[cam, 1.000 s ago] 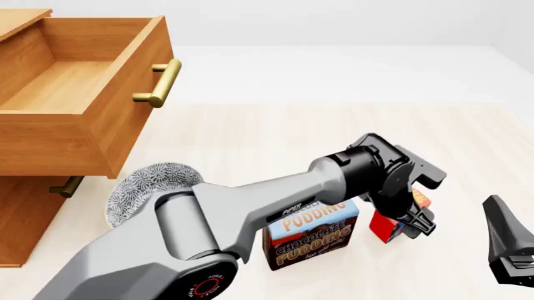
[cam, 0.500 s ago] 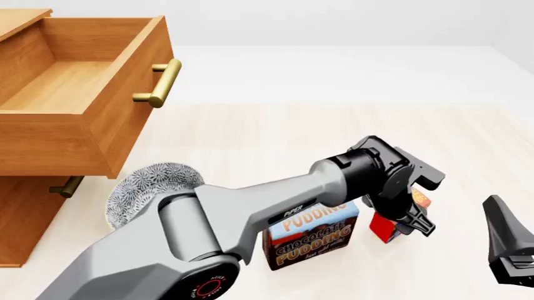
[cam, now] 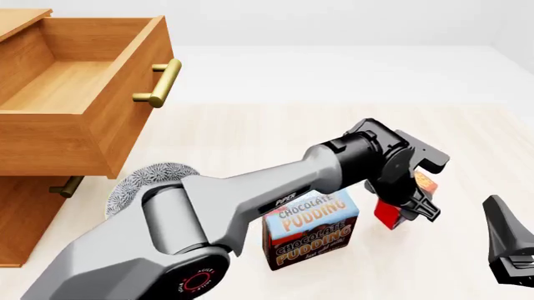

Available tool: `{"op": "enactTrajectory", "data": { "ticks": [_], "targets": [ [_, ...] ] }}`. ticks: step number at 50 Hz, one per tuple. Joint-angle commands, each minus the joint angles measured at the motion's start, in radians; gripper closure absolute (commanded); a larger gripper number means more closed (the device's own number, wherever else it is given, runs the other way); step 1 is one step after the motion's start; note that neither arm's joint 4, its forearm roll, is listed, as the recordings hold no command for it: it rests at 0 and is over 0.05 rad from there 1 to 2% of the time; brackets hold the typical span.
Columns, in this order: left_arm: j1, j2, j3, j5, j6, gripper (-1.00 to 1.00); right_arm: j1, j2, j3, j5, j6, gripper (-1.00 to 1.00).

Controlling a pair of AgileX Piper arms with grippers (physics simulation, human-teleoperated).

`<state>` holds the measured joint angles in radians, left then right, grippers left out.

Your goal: Put the butter at the back in the top drawer of the cabinet and close it.

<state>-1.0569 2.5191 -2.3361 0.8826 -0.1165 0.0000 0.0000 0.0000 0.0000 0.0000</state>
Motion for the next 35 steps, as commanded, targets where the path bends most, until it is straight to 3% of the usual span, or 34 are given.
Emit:
{"op": "enactTrajectory", "data": {
  "ticks": [1,13,25,35],
  "targets": [
    [0.008,-0.084,0.010,-0.016,0.036,1.00,0.000,0.000,0.000,0.000,0.000,-1.00],
    [0.035,-0.177,0.069,-0.026,0.079,1.00,0.000,0.000,0.000,0.000,0.000,-1.00],
    [0.094,-0.350,0.206,-0.055,0.150,1.00,0.000,0.000,0.000,0.000,0.000,-1.00],
    [0.135,-0.474,0.251,-0.016,0.196,1.00,0.000,0.000,0.000,0.000,0.000,-1.00]
  ]
}}
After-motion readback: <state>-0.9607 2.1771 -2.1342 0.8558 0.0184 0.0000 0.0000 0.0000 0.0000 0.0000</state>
